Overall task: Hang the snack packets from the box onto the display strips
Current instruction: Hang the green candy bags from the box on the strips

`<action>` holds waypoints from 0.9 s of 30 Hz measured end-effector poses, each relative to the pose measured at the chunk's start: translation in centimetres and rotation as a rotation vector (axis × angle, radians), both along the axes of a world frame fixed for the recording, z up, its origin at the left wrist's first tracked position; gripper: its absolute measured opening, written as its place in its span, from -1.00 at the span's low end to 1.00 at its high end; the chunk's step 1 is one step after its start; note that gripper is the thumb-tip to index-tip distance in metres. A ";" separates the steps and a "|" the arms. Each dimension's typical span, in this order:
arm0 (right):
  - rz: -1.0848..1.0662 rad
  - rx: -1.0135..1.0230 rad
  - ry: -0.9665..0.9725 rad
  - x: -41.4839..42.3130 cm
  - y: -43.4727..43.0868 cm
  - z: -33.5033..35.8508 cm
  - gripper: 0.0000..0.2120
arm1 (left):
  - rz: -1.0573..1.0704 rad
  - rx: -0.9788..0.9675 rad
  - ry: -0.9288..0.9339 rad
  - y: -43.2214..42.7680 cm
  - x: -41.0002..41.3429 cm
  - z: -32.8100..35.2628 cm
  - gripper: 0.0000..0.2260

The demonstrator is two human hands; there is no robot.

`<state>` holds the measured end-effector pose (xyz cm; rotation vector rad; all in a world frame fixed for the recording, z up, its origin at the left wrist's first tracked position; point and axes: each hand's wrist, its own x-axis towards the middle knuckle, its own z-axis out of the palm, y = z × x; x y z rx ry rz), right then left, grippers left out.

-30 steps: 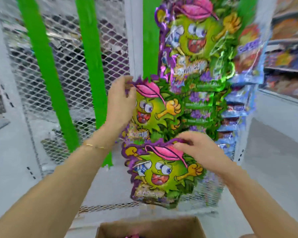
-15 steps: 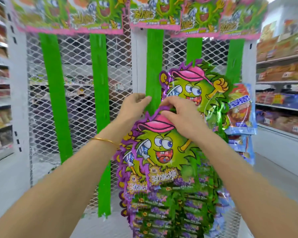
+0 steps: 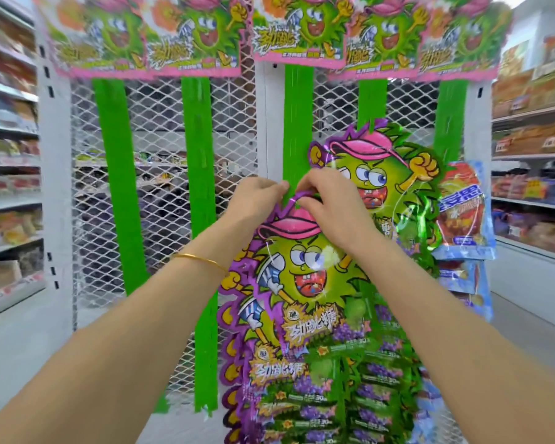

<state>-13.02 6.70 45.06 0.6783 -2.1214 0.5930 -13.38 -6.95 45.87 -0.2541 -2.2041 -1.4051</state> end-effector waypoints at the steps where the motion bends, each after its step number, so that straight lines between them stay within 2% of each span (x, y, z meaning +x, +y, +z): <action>1: 0.010 -0.007 -0.005 0.0 0.0 -0.3 -0.89 | 0.012 -0.004 0.011 0.1 0.1 -0.1 -0.69; 5: 0.013 0.017 -0.046 0.2 0.1 -1.8 -0.87 | 0.012 0.024 0.044 0.1 0.4 -0.5 -0.72; 7: 0.007 0.036 -0.064 0.5 0.2 -2.9 -0.79 | 0.019 -0.014 0.060 0.0 0.7 -1.0 -0.74; 10: -0.099 0.050 0.039 1.3 0.6 -4.4 -0.61 | 0.081 -0.161 0.121 -0.4 1.5 -2.9 -0.65; 12: -0.159 -0.005 0.123 2.7 1.2 -5.4 -0.54 | 0.155 -0.227 0.243 -0.8 2.3 -5.2 -0.57; 14: -0.110 -0.092 0.141 4.6 2.1 -7.5 -0.58 | 0.196 -0.213 0.340 -0.9 3.6 -8.7 -0.60; 17: 0.048 -0.175 0.055 7.7 3.5 -13.9 -0.69 | 0.131 -0.219 0.280 -0.3 6.7 -16.7 -0.63; 19: 0.075 -0.186 -0.085 8.9 4.1 -19.9 -0.74 | 0.056 -0.276 0.164 0.2 8.4 -23.3 -0.62; 22: 0.051 -0.204 -0.460 9.5 5.1 -30.5 -0.76 | -0.089 -0.341 -0.066 1.1 10.7 -32.8 -0.59; 25: -0.063 -0.255 -0.898 10.0 6.9 -40.7 -0.79 | -0.212 -0.376 -0.296 1.5 12.7 -39.9 -0.60; 27: -0.177 -0.232 -1.091 10.2 7.4 -46.5 -0.81 | -0.240 -0.429 -0.386 1.2 13.3 -43.3 -0.61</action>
